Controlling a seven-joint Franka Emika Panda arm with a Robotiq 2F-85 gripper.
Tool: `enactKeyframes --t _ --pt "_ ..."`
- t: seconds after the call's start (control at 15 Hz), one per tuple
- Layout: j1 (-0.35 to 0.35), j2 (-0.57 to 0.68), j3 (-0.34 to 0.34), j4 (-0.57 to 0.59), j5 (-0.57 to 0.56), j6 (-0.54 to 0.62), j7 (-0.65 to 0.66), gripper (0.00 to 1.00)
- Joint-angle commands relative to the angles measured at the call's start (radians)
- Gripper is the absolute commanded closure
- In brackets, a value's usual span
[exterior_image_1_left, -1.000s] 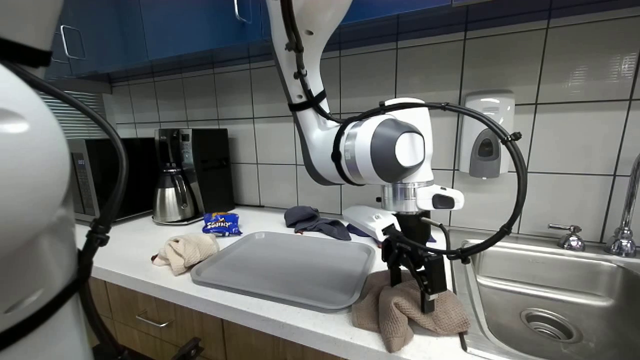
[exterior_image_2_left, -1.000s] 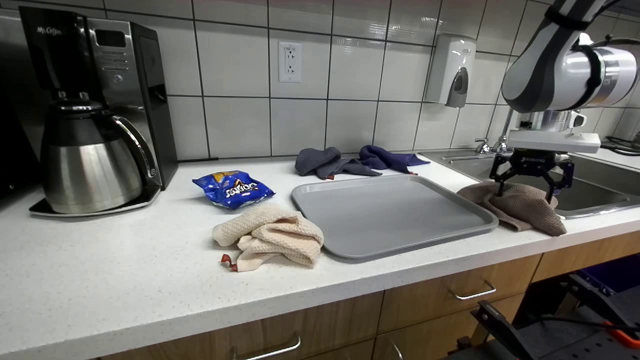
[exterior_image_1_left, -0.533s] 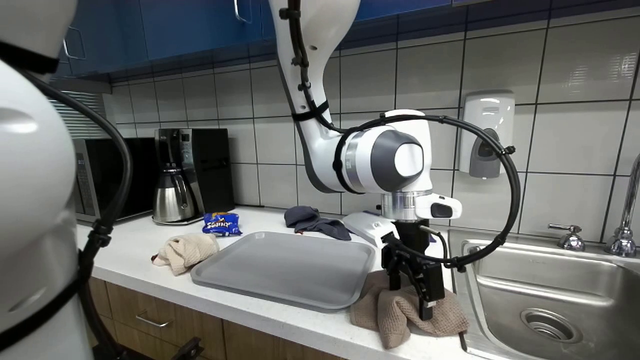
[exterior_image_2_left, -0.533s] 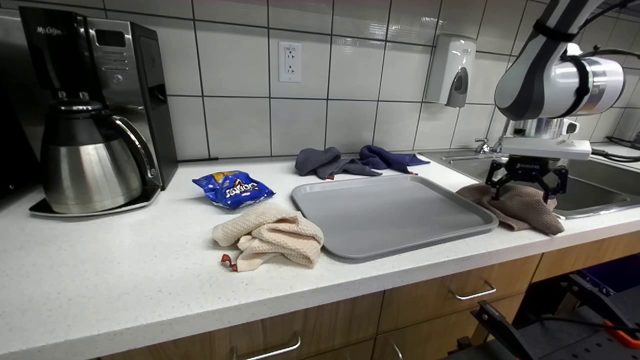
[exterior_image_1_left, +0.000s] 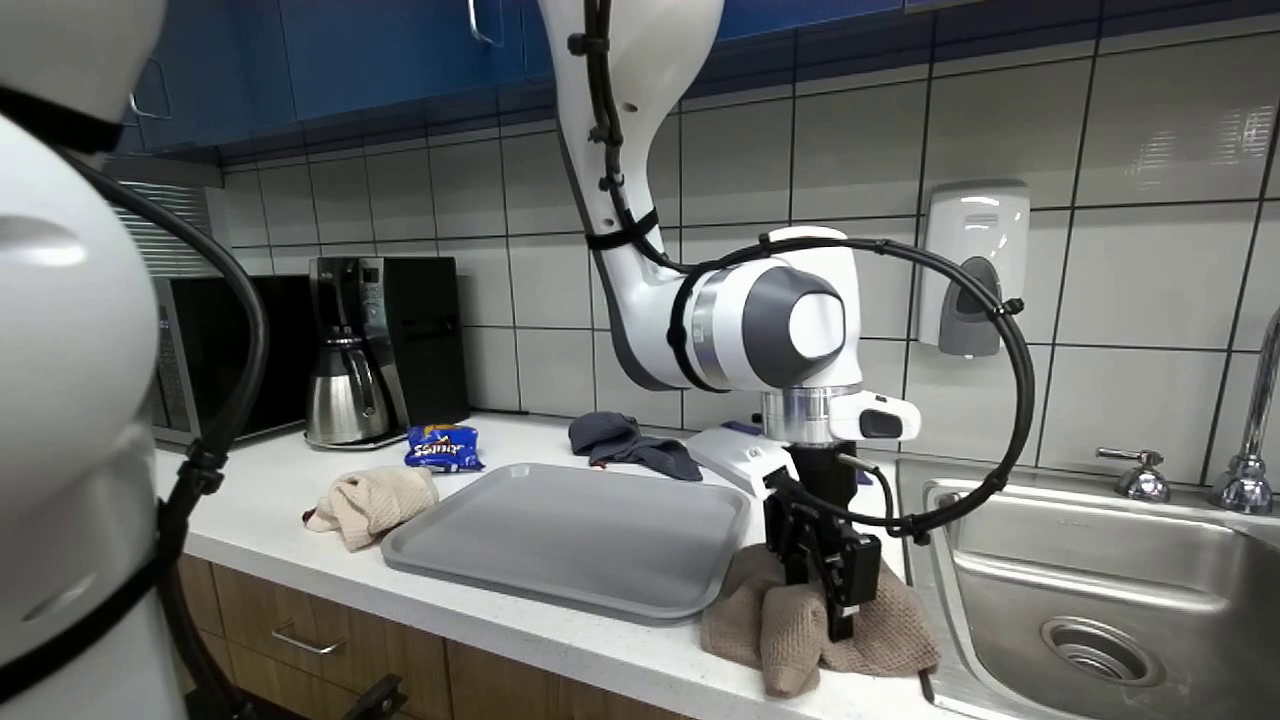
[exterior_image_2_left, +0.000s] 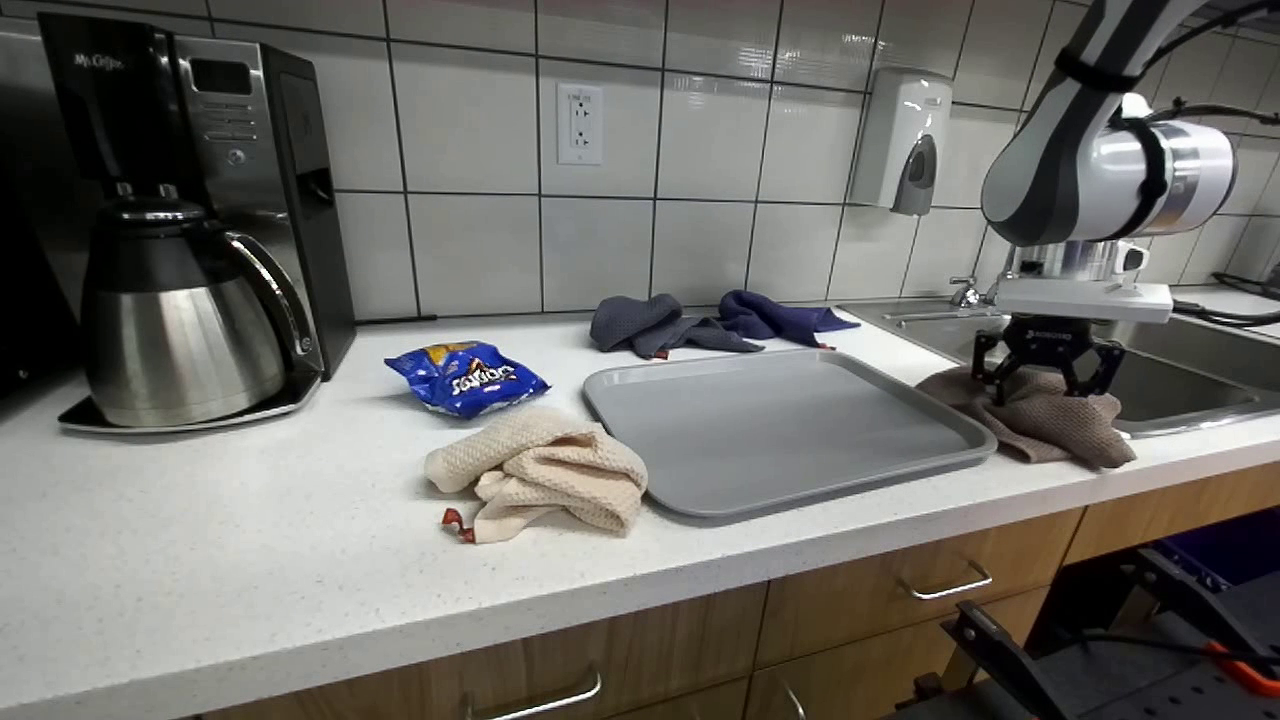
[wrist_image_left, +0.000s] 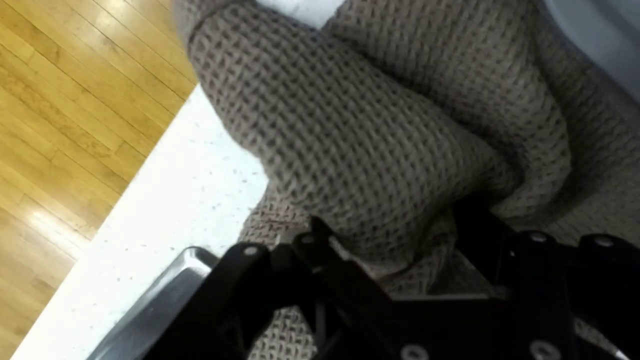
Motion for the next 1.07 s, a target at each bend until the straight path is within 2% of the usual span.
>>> enactKeyframes --t 0.0,0.27,0.33,1.0 --pt "0.016 0.012 -0.017 0.013 0.013 0.0 -0.003 0.66" --pt "0.014 0.01 -0.021 0.015 0.014 -0.001 -0.003 0.96" --pt "0.014 0.009 -0.023 0.016 0.014 -0.004 -0.003 0.99" --pt "0.016 -0.11 -0.046 -0.019 -0.008 -0.029 -0.015 0.97"
